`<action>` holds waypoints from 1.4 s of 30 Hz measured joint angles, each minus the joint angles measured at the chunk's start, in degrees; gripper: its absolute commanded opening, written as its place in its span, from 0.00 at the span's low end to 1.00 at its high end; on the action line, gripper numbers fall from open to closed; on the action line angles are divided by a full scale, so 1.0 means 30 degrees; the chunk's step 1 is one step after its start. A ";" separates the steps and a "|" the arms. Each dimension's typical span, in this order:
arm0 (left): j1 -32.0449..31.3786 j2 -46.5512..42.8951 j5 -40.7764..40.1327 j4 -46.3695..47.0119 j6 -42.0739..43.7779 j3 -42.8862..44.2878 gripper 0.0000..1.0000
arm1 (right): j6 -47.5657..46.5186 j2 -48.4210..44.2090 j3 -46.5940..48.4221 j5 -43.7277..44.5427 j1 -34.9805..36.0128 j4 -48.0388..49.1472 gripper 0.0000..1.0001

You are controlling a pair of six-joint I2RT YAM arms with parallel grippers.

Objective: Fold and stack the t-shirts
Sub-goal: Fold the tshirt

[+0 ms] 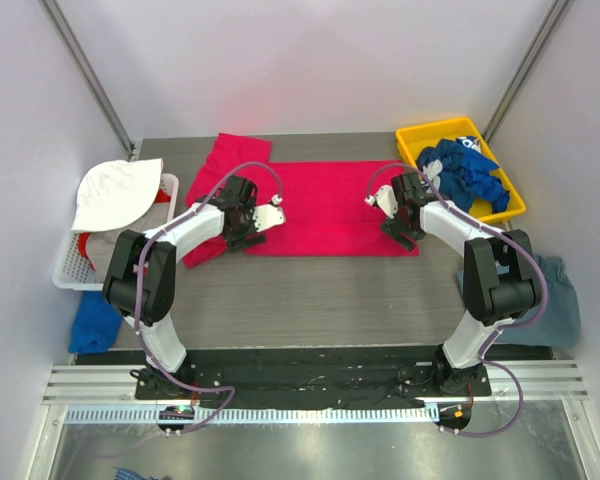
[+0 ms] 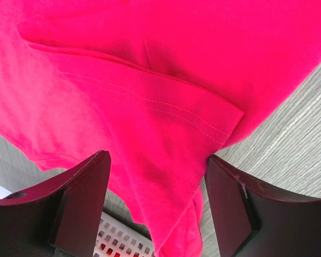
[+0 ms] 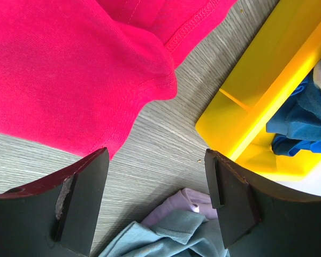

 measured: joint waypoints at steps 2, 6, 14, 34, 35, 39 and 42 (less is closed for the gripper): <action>0.0000 0.0000 0.0000 -0.0036 0.0000 0.0029 0.75 | 0.0000 0.0000 0.0000 0.0000 0.0000 0.0000 0.79; 0.0000 0.0000 0.0015 -0.0255 -0.0007 0.0066 0.76 | -0.0007 0.0000 0.0000 0.0029 0.0000 0.0000 0.79; 0.0007 0.0000 0.0007 -0.0474 0.0073 0.0080 0.75 | -0.0007 0.0000 0.0000 0.0051 0.0000 0.0000 0.79; 0.0015 -0.0015 0.0029 -0.1144 0.0401 0.0459 0.73 | 0.0000 0.0000 -0.0051 0.0051 0.0000 0.0007 0.78; 0.0015 -0.0022 0.0044 -0.1202 0.0401 0.0503 0.73 | 0.0000 0.0000 -0.0051 0.0051 0.0000 0.0015 0.78; 0.0015 -0.0182 0.0160 -0.1341 0.0408 0.0641 0.66 | 0.0000 0.0000 -0.0051 0.0051 0.0000 0.0029 0.77; 0.0015 -0.0219 0.0168 -0.1362 0.0423 0.0685 0.59 | 0.0007 0.0000 -0.0051 0.0051 0.0000 0.0036 0.77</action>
